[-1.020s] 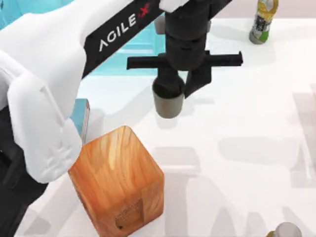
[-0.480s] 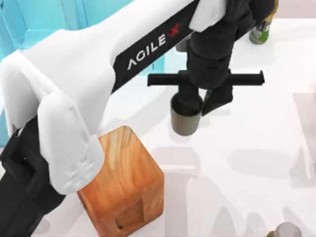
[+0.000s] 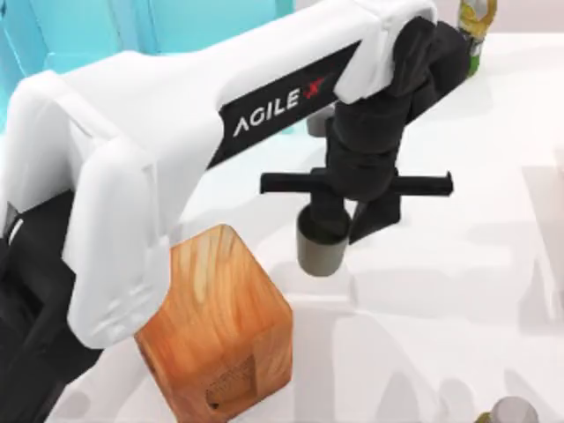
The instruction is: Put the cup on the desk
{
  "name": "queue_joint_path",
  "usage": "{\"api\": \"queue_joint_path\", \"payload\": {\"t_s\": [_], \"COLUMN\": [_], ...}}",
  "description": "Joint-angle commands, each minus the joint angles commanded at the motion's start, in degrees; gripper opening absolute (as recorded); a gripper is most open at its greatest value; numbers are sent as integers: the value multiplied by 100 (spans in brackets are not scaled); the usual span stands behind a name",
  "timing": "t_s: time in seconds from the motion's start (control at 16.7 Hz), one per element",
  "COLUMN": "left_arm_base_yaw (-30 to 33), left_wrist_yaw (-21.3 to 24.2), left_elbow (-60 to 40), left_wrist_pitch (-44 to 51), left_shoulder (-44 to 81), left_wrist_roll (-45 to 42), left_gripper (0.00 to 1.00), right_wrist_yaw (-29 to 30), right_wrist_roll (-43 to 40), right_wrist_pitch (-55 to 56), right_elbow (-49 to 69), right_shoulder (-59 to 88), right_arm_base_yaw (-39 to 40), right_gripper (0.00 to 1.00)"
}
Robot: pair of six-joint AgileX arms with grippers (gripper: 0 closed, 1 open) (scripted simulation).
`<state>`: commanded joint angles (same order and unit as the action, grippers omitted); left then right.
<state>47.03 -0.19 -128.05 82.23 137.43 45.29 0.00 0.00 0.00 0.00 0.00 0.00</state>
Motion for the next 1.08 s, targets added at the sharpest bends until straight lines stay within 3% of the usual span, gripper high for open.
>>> {"api": "queue_joint_path", "payload": {"t_s": [0.24,0.54,1.08], "left_arm_base_yaw": [-22,-21,-21], "left_wrist_yaw": [-52,-70,-70], "left_elbow": [699,798,798], "left_wrist_pitch": [-637,-749,-749], "left_shoulder": [-246,-293,-293], "left_wrist_roll": [-23,-27,-27], "left_gripper": [0,0,68], "right_wrist_yaw": [0,0,0], "right_wrist_roll": [0,0,0], "right_wrist_pitch": [0,0,0], "right_elbow": [0,0,0], "right_shoulder": [0,0,0], "right_arm_base_yaw": [0,0,0], "right_gripper": [100,100,100]}}
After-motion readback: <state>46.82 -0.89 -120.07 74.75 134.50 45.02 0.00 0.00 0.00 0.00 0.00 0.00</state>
